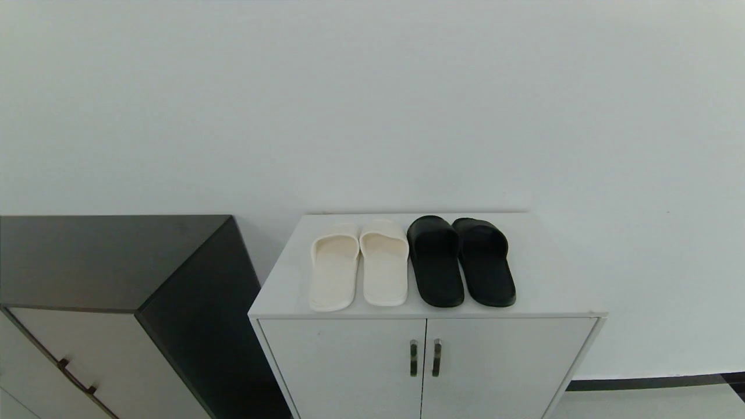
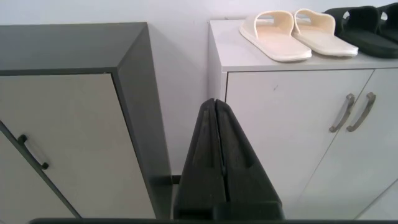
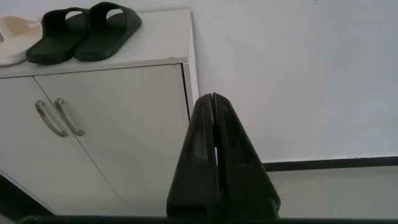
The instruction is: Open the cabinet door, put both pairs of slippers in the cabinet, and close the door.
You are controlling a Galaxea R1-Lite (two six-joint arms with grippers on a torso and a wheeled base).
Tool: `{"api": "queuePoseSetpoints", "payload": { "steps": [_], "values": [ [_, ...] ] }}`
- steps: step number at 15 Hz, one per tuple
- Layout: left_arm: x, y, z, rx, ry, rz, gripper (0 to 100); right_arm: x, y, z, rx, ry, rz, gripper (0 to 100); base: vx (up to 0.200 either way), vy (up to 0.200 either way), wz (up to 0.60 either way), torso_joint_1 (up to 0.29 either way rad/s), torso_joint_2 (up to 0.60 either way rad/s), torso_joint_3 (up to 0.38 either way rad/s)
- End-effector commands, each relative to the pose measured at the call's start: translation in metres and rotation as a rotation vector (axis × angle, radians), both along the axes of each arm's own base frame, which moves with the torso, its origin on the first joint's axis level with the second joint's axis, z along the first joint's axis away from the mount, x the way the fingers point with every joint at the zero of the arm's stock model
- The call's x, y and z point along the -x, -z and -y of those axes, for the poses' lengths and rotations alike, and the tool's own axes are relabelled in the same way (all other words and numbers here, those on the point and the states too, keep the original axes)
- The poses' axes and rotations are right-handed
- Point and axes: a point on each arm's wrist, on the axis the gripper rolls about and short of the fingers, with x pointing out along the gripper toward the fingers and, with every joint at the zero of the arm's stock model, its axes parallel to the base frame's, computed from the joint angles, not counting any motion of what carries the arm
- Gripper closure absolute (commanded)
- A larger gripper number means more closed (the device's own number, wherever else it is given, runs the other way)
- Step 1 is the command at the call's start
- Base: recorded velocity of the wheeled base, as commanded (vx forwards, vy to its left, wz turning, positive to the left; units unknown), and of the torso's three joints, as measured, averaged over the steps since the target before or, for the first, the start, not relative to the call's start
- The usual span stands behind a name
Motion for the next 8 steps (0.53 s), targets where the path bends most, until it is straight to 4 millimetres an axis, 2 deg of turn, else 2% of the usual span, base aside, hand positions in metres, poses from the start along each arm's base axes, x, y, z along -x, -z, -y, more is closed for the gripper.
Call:
{"api": "queuePoseSetpoints", "payload": {
  "steps": [1,3,4,8],
  "values": [
    [-0.0001,0.0,0.0,0.003,0.0,-0.001,100,-0.0001,-0.0001,0.0,0.002,-0.002,-0.001,100,0.0,0.0,0.0,0.0,0.0,0.0],
    [-0.0001,0.0,0.0,0.006,-0.002,-0.001,100,-0.0001,0.0001,-0.0001,0.011,-0.005,-0.002,100,0.0,0.0,0.0,0.0,0.0,0.0],
    [0.0,0.0,0.0,0.01,-0.002,0.0,100,-0.0001,0.0001,-0.0003,0.021,-0.013,-0.002,0,0.0,0.0,0.0,0.0,0.0,0.0],
    [-0.0001,0.0,-0.0001,0.015,-0.003,-0.001,100,-0.0001,0.0002,-0.0005,0.035,-0.02,-0.004,0,0.0,0.0,0.0,0.0,0.0,0.0]
  ]
}}
